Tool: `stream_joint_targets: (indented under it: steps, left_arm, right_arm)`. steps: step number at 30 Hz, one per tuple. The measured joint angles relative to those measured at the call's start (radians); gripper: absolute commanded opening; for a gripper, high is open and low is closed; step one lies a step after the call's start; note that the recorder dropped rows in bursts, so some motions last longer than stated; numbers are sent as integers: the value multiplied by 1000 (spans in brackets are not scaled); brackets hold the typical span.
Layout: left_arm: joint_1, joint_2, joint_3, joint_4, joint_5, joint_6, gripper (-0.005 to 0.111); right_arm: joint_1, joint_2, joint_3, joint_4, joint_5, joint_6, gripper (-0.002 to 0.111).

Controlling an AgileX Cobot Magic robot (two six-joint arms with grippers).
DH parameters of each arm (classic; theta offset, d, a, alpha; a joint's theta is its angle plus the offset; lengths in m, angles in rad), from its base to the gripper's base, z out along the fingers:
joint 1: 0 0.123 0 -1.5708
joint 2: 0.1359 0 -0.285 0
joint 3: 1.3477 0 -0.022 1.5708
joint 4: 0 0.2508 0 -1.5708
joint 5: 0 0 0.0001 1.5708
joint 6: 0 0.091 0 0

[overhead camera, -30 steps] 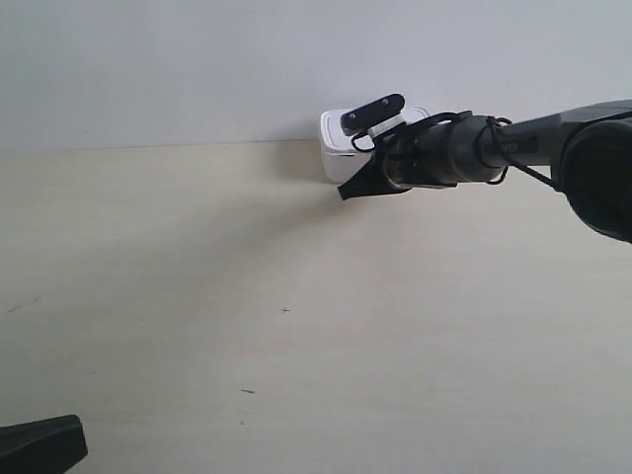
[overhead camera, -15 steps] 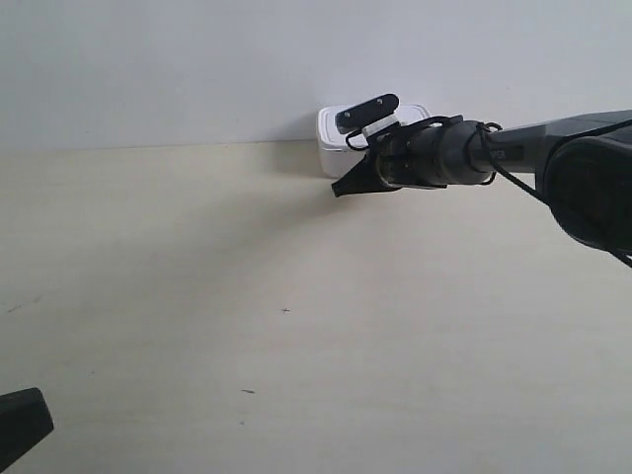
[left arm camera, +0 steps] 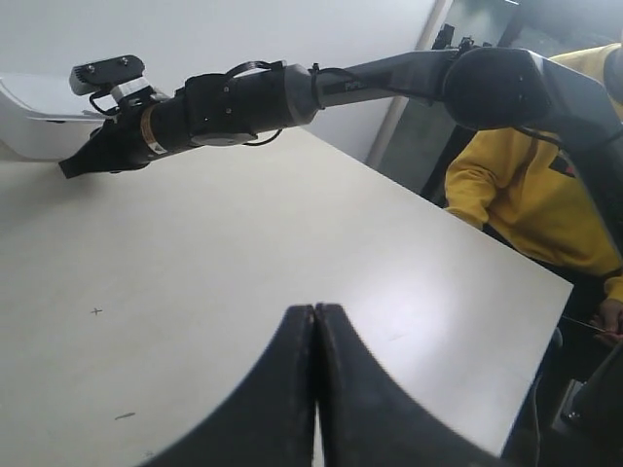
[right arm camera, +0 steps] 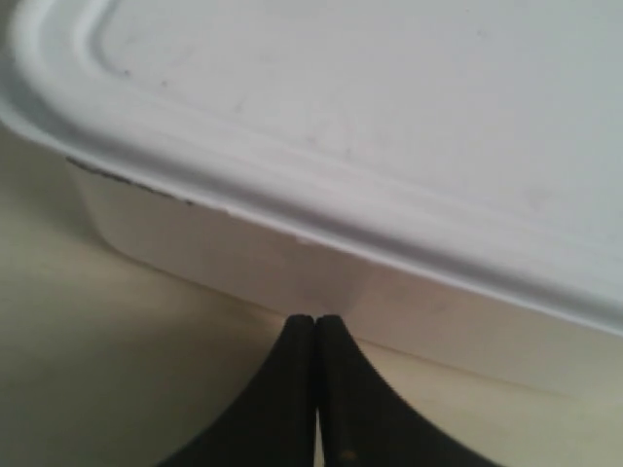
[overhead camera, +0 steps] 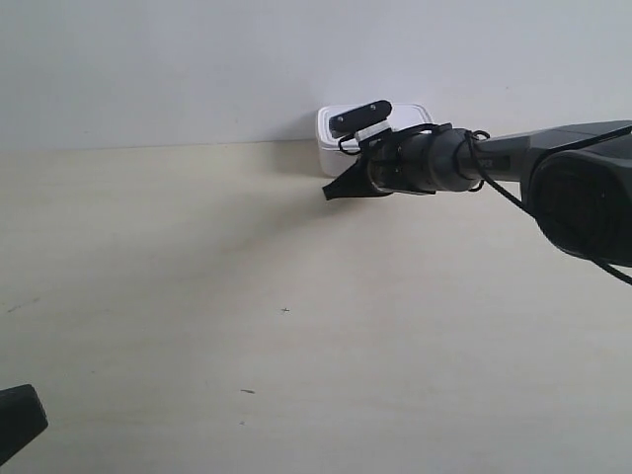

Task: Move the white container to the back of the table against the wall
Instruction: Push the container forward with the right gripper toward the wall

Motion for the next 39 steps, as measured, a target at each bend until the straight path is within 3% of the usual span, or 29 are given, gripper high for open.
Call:
stream_joint_targets:
  steps: [16,23,30,39]
  left_arm:
    - [0,0,0,0,0,6,0]
    - [0,0,0,0,2,6,0]
    - [0,0,0,0,2,6,0]
    - [0,0,0,4,2,7,0]
  right_arm:
    - [0,1,-2,0,34,-2,0]
    - [0,4,-8,18,-81,2,0]
    - [4,4,-12,33,59,0,0]
    - [7,-52,7,162,47,-158,0]
